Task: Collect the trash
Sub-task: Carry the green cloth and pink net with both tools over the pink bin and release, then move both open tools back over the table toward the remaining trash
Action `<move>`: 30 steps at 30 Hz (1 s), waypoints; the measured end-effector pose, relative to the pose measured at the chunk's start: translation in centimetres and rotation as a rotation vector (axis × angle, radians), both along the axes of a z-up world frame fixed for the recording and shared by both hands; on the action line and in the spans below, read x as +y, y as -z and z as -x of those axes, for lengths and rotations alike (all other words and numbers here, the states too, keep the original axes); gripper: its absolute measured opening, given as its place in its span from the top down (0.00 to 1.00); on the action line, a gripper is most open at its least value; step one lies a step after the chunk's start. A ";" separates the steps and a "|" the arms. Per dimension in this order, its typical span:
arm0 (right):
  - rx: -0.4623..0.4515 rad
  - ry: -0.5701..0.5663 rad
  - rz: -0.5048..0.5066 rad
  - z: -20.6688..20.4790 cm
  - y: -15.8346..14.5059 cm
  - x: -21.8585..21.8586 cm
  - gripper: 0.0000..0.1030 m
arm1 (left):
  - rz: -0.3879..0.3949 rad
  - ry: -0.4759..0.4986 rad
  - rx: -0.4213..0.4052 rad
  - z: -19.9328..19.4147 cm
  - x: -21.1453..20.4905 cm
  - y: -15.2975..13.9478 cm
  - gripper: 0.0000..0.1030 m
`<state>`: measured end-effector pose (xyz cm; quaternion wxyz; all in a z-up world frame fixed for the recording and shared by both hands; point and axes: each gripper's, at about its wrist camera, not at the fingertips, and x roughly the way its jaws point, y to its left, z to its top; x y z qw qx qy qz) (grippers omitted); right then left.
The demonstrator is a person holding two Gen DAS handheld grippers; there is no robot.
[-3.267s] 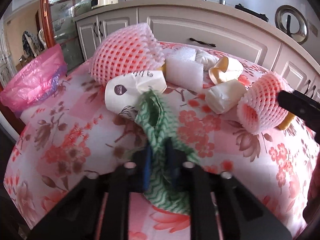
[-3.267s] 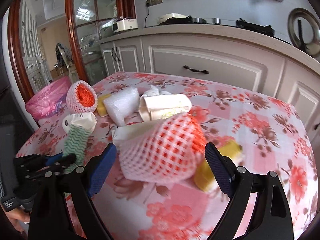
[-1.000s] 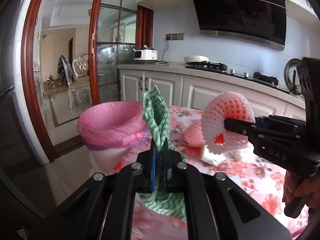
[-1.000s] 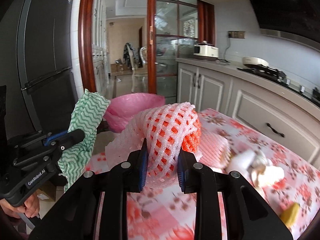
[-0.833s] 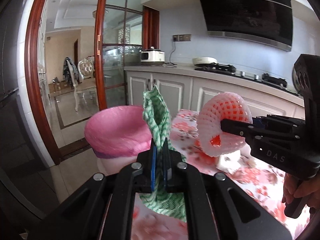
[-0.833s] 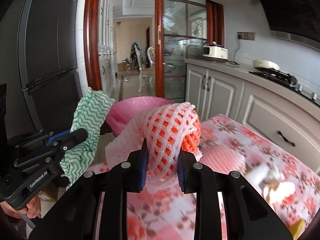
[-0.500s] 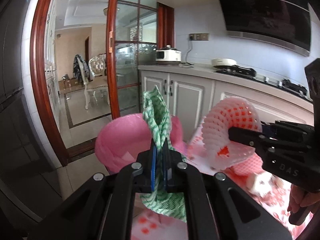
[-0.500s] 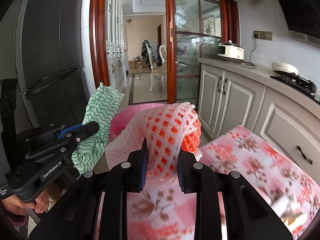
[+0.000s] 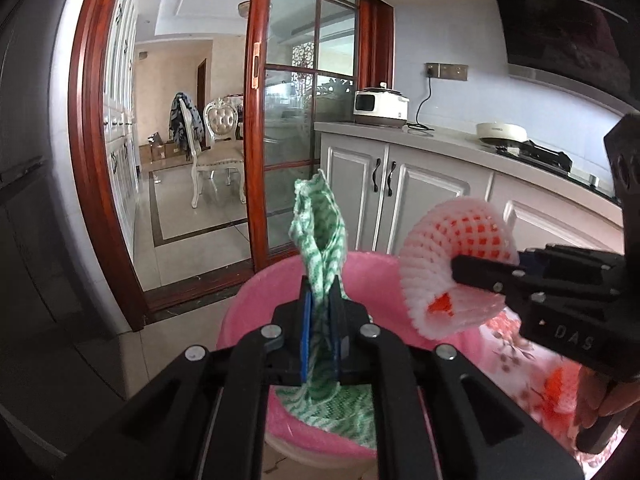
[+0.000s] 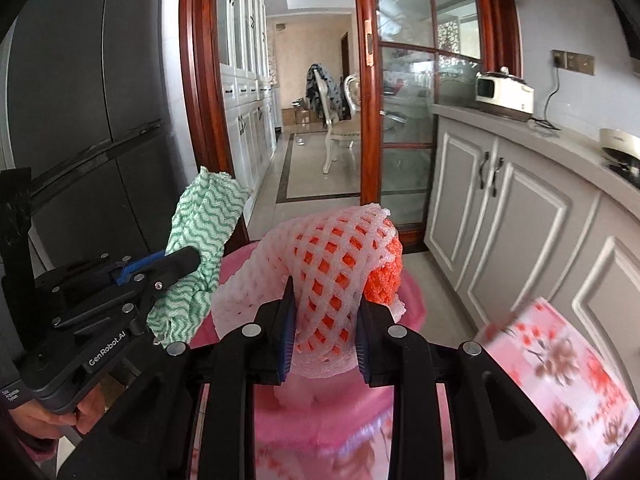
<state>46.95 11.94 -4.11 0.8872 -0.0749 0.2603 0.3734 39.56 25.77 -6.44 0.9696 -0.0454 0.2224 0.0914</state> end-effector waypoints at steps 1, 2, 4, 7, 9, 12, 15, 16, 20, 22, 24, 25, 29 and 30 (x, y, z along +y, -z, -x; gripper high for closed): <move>0.014 -0.007 0.000 -0.7 0.4 0.6 0.69 | 0.001 0.001 0.004 -0.3 0.3 0.3 0.87; 0.026 -0.011 0.003 -1.2 0.8 0.9 0.69 | 0.000 -0.003 0.012 -0.9 0.7 0.7 0.75; 0.030 -0.001 0.015 -1.7 1.5 1.2 0.63 | 0.013 -0.030 0.024 -1.5 1.5 1.6 0.65; 0.045 0.013 0.001 -2.1 2.0 0.9 0.51 | 0.026 -0.061 0.031 -1.6 2.4 2.1 0.54; 0.049 0.023 -0.010 -2.1 2.1 0.5 0.47 | 0.029 -0.054 0.022 -1.2 2.7 2.3 0.48; 0.050 0.037 -0.012 -2.0 2.0 0.0 0.45 | 0.000 -0.058 0.024 -0.4 2.6 2.4 0.42; 0.038 0.049 -0.019 -0.9 1.0 -0.9 0.45 | 0.020 -0.076 0.002 1.2 2.6 1.5 0.32; 0.030 0.052 -0.023 -0.3 0.5 -1.3 0.45 | 0.024 -0.091 -0.016 2.0 2.5 1.1 0.28; -0.013 0.075 -0.042 3.3 -1.7 -4.0 0.41 | 0.036 -0.135 -0.061 5.6 1.8 -0.8 0.14; -0.027 0.094 -0.050 5.1 -2.6 -5.6 0.38 | 0.034 -0.145 -0.075 7.5 0.8 -1.7 0.08; -0.033 0.110 -0.065 7.0 -3.2 -7.3 0.35 | 0.018 -0.157 -0.091 9.6 -0.6 -2.6 0.05; -0.037 0.125 -0.075 8.4 -3.6 -8.6 0.29 | 0.005 -0.155 -0.099 10.6 -1.5 -3.0 0.05; -0.051 0.175 -0.086 13.0 -4.0 -13.0 0.20 | -0.019 -0.108 -0.109 14.1 -5.2 -3.9 0.05; -0.049 0.181 -0.084 13.8 -3.9 -13.7 0.20 | -0.018 -0.090 -0.107 15.0 -6.3 -3.9 0.05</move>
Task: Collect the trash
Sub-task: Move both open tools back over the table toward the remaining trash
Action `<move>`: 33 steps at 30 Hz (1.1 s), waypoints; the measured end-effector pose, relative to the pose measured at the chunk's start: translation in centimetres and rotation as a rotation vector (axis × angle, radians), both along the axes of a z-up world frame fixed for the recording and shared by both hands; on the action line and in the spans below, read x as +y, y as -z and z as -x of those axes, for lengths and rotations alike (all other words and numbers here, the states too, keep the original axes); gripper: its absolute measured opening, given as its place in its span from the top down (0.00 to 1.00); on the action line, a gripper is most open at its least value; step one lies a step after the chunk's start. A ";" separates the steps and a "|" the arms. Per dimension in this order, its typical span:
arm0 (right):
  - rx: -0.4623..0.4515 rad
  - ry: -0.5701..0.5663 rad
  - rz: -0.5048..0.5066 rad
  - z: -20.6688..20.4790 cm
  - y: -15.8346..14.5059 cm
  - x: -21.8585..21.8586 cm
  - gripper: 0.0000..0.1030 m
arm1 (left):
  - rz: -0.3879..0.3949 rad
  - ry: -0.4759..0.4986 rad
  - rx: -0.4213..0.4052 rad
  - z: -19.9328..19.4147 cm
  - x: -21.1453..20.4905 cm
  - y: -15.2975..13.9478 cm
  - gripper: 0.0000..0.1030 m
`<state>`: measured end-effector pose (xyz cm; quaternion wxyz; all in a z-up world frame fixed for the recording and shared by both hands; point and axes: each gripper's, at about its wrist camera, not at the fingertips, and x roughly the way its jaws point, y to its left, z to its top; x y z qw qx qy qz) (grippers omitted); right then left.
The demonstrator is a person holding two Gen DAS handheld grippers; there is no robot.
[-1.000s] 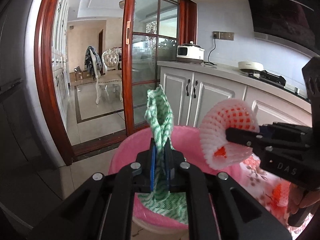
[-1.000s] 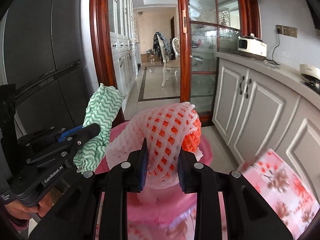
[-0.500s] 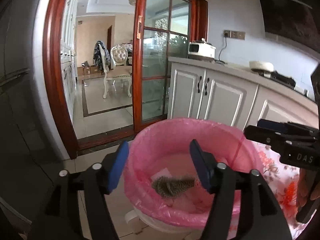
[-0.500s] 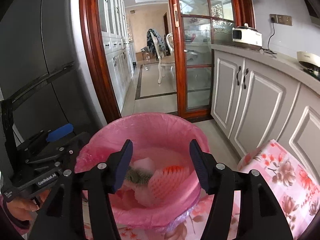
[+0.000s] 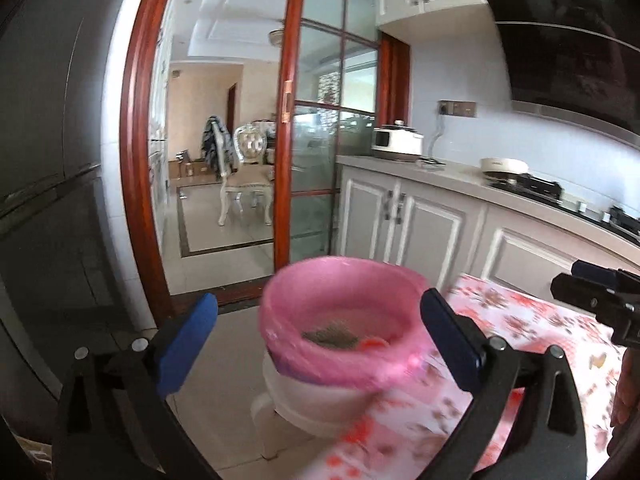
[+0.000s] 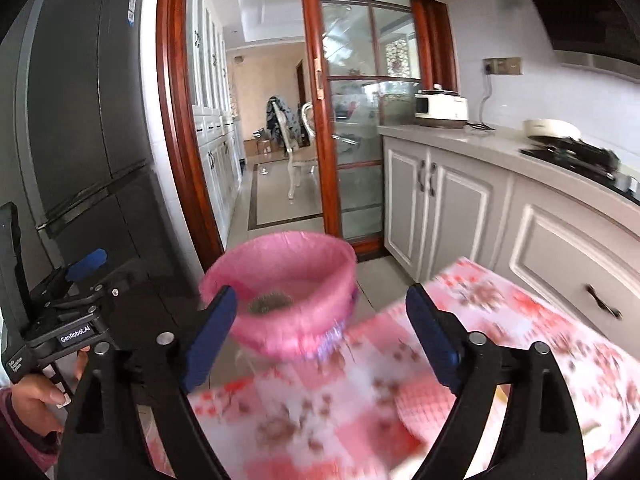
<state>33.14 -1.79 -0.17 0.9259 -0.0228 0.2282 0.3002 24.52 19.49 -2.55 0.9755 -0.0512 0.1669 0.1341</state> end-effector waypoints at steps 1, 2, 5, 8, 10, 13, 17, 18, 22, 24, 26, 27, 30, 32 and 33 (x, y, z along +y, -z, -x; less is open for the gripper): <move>0.002 0.014 0.003 1.1 0.2 -1.2 0.19 | -0.001 0.014 0.003 0.6 -0.8 0.1 0.05; 0.005 0.031 0.003 2.3 0.4 -2.4 0.19 | -0.002 0.032 0.006 1.4 -2.1 0.2 0.05; 0.013 0.076 -0.006 5.0 1.0 -5.7 0.18 | 0.000 0.081 0.011 3.1 -5.4 0.7 0.05; 0.014 0.129 -0.026 7.5 1.8 -8.9 0.18 | 0.017 0.128 0.016 4.2 -8.8 1.6 0.05; 0.016 0.163 -0.033 8.7 2.4 -10.7 0.18 | 0.032 0.164 0.029 5.0 -11.1 2.5 0.05; 0.023 0.225 -0.035 10.3 3.7 -13.6 0.18 | 0.024 0.211 0.051 6.0 -13.7 3.9 0.05; 0.064 0.327 -0.056 12.2 5.9 -17.9 0.18 | 0.004 0.320 0.089 6.8 -17.7 5.6 0.05; 0.071 0.348 -0.057 12.4 6.3 -18.6 0.18 | 0.004 0.335 0.087 6.9 -18.4 5.8 0.05; 0.089 0.438 -0.025 13.7 8.1 -22.2 0.18 | 0.023 0.388 0.098 7.0 -21.2 7.0 0.05; 0.094 0.471 -0.012 13.9 8.8 -23.4 0.18 | 0.031 0.411 0.112 6.5 -22.3 7.8 0.05; 0.106 0.513 -0.006 13.8 9.7 -25.3 0.18 | 0.022 0.439 0.136 5.8 -23.3 8.5 0.05; 0.110 0.529 -0.003 13.8 10.0 -25.7 0.18 | 0.009 0.451 0.147 5.4 -24.1 8.8 0.05; 0.130 0.595 -0.004 13.2 11.0 -27.9 0.18 | -0.016 0.480 0.144 4.5 -25.8 9.0 0.05; 0.145 0.626 -0.007 12.6 11.7 -29.1 0.18 | -0.029 0.493 0.141 4.0 -26.7 9.2 0.05; 0.151 0.640 -0.005 12.5 12.0 -29.5 0.18 | -0.029 0.498 0.142 3.7 -27.0 9.3 0.05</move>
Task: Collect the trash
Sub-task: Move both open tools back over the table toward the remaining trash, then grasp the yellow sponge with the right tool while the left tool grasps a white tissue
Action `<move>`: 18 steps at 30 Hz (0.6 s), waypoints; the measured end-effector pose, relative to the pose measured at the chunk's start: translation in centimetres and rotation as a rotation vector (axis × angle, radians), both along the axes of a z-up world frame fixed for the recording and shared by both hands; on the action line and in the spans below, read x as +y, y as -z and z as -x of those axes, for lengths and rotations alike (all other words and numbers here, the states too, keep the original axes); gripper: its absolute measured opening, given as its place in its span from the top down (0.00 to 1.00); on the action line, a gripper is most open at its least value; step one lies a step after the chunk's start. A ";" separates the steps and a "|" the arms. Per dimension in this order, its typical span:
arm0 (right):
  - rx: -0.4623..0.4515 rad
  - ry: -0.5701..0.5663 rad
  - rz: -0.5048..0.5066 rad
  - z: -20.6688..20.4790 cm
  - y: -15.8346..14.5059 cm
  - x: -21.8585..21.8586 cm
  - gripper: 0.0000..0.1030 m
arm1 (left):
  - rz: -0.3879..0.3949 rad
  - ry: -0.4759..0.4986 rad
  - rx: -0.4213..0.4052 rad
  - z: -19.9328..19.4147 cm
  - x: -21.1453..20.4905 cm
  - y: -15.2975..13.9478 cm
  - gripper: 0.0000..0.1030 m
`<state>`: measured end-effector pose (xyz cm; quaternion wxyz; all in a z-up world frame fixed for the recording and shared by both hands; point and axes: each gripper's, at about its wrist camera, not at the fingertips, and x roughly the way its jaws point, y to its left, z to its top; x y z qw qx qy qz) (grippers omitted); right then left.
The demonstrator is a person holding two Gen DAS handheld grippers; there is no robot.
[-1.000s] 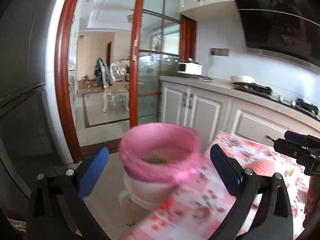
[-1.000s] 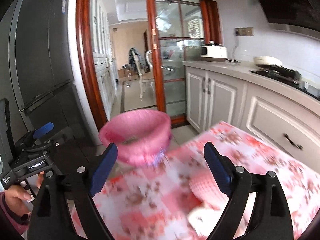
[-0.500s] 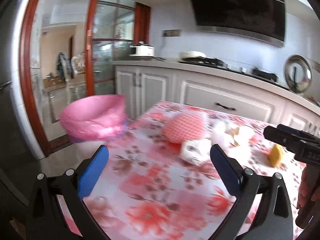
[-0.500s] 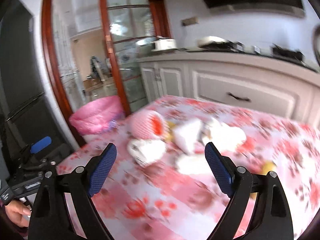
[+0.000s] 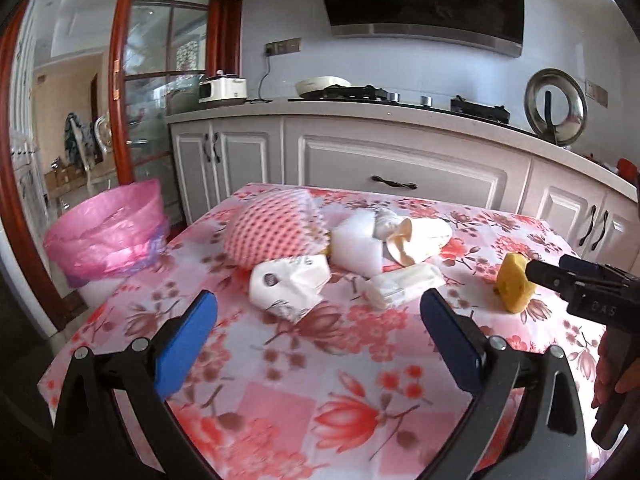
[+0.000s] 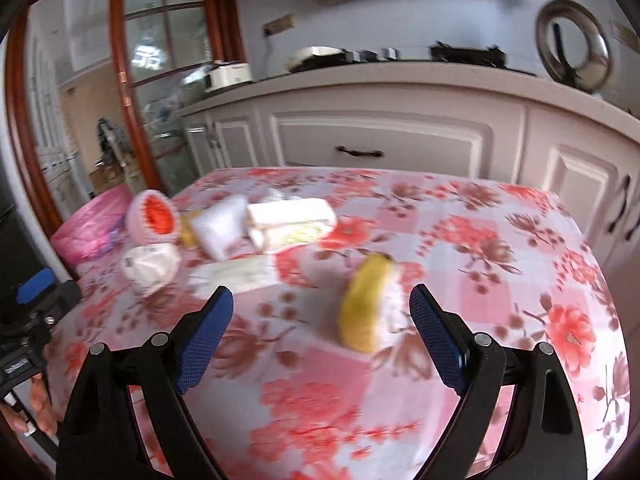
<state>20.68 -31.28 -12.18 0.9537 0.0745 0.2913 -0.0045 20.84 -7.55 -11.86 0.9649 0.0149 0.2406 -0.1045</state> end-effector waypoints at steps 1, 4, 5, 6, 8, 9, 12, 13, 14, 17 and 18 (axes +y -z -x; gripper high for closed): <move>0.009 0.013 0.003 -0.3 0.4 -0.4 0.18 | 0.003 0.004 0.004 -0.4 -0.3 0.1 0.05; 0.050 0.043 0.020 -1.6 1.5 -1.3 0.18 | -0.010 0.029 0.026 -1.9 -1.4 0.6 0.05; 0.061 0.052 0.020 -2.2 1.9 -1.5 0.19 | -0.019 0.045 0.027 -2.4 -1.9 0.8 0.05; 0.068 0.056 0.018 -2.5 2.1 -1.5 0.20 | -0.032 0.059 0.028 -2.8 -2.3 1.0 0.05; 0.092 0.078 0.024 -3.3 2.6 -1.8 0.25 | -0.057 0.089 0.035 -3.9 -3.3 1.4 0.05; 0.100 0.085 0.022 -3.5 2.8 -1.9 0.26 | -0.062 0.112 0.045 -4.6 -3.7 1.6 0.05; 0.135 0.090 0.000 -4.2 3.4 -2.2 0.31 | -0.069 0.152 0.065 -6.1 -4.8 2.2 0.05; 0.139 0.091 -0.002 -4.3 3.5 -2.2 0.32 | -0.069 0.166 0.075 -6.7 -5.1 2.3 0.05; 0.148 0.089 0.000 -4.5 3.6 -2.1 0.33 | -0.069 0.176 0.084 -7.1 -5.4 2.5 0.05; 0.180 0.069 0.008 -5.1 4.0 -1.9 0.58 | -0.059 0.201 0.112 -8.6 -6.1 2.9 0.08; 0.185 0.063 0.006 -5.2 4.0 -1.9 0.62 | -0.055 0.210 0.122 -9.1 -6.4 3.1 0.11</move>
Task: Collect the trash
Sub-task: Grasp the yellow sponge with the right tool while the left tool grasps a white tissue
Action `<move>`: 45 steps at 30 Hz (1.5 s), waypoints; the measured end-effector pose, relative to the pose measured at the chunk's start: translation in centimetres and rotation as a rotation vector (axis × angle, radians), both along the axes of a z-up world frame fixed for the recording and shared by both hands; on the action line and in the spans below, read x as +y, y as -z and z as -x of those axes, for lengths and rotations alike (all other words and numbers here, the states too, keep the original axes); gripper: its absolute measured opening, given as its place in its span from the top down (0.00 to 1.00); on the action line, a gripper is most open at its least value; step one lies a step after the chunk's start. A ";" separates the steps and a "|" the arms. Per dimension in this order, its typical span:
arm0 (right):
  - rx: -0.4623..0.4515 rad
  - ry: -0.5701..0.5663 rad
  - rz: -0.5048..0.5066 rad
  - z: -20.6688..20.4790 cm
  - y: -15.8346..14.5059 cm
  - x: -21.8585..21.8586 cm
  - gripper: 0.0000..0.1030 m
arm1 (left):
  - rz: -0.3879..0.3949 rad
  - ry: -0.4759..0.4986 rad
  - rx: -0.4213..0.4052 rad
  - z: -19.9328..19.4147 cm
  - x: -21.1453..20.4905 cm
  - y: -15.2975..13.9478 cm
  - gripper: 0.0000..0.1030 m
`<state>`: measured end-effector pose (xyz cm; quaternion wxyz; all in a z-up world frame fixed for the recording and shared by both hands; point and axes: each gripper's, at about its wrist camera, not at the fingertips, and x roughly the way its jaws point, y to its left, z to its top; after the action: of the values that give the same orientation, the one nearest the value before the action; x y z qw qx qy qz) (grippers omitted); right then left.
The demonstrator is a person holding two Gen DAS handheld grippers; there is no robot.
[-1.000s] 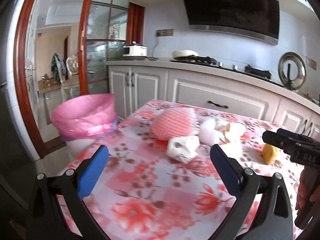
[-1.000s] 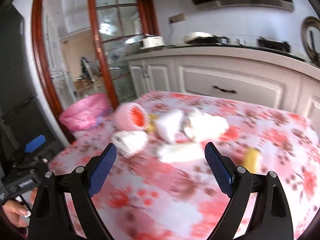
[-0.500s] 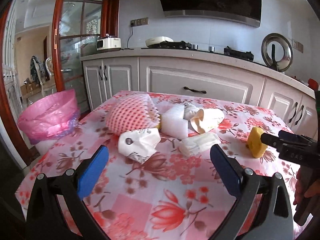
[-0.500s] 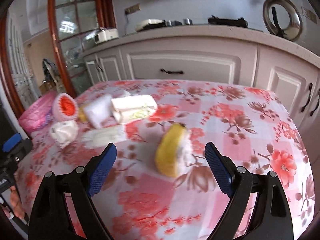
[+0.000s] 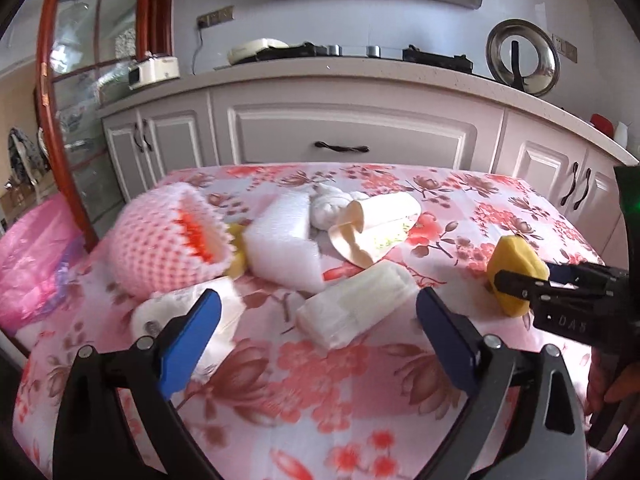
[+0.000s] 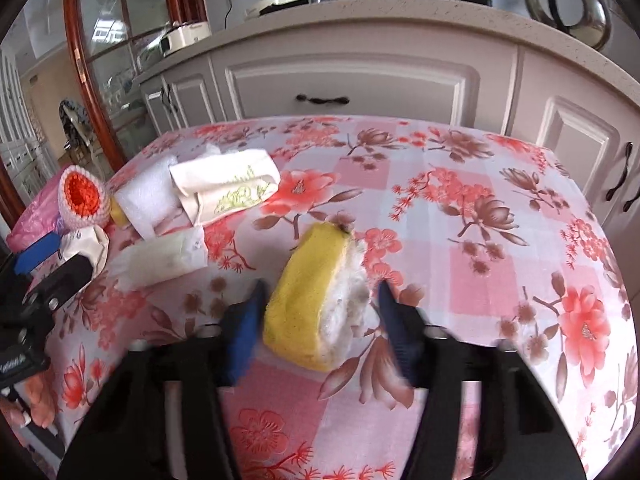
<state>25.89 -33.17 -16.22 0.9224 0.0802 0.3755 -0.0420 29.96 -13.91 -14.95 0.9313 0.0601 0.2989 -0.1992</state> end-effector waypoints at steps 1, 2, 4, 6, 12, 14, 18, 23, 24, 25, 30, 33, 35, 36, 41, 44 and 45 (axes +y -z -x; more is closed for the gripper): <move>0.004 -0.007 -0.006 -0.1 0.1 0.0 0.72 | 0.002 0.009 0.010 -0.6 -0.3 0.2 0.12; -0.001 -0.005 -0.010 -0.1 0.1 0.0 0.75 | 0.001 0.015 0.016 -0.9 -0.7 0.4 0.14; -0.027 -0.009 -0.018 0.1 -0.4 -0.1 0.75 | -0.002 0.025 0.031 -1.6 -1.2 0.8 0.17; -0.039 -0.019 -0.023 0.2 -0.7 0.0 0.75 | -0.003 0.041 0.042 -2.2 -1.9 1.1 0.17; -0.065 -0.032 -0.047 0.5 -1.5 0.0 0.75 | -0.010 0.052 0.083 -4.0 -3.4 1.7 0.18; -0.072 -0.026 -0.056 0.7 -1.6 -0.3 0.75 | -0.014 0.061 0.109 -4.5 -3.8 2.1 0.18; -0.080 -0.006 -0.079 1.0 -1.7 -1.2 0.75 | -0.019 0.096 0.146 -4.5 -4.4 2.5 0.45; -0.093 0.005 -0.091 1.6 -1.8 -1.6 0.75 | -0.060 0.154 0.173 -3.0 -5.9 3.1 0.55; -0.096 0.004 -0.092 1.7 -1.9 -1.5 0.75 | -0.061 0.168 0.187 -2.6 -6.1 3.3 0.55; -0.098 0.003 -0.092 1.9 -1.9 -1.5 0.75 | -0.057 0.184 0.197 -2.2 -6.3 3.3 0.55; -0.103 0.003 -0.095 2.5 -2.1 -1.5 0.75 | -0.075 0.162 0.164 -1.2 -6.8 3.2 0.55; -0.107 0.008 -0.092 3.0 -2.2 -1.8 0.75 | -0.066 0.134 0.186 -2.2 -7.2 3.4 0.55; -0.107 0.015 -0.091 3.2 -2.3 -2.1 0.75 | -0.080 0.138 0.207 -2.6 -7.7 3.8 0.55; -0.108 0.018 -0.092 3.3 -2.3 -2.2 0.75 | -0.085 0.145 0.220 -2.8 -8.0 4.0 0.55; -0.117 0.022 -0.088 3.8 -2.7 -2.5 0.75 | -0.105 0.163 0.195 -2.0 -8.7 4.0 0.64; -0.124 0.002 -0.081 4.1 -3.0 -2.0 0.75 | -0.101 0.156 0.153 -0.9 -8.2 3.2 0.65; -0.126 -0.002 -0.079 4.2 -3.1 -1.8 0.75 | -0.094 0.148 0.138 -0.4 -7.8 2.8 0.65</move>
<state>21.69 -34.97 -13.14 0.9404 0.1187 0.3180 -0.0209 30.33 -21.75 -17.71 0.8875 0.1118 0.3659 -0.2570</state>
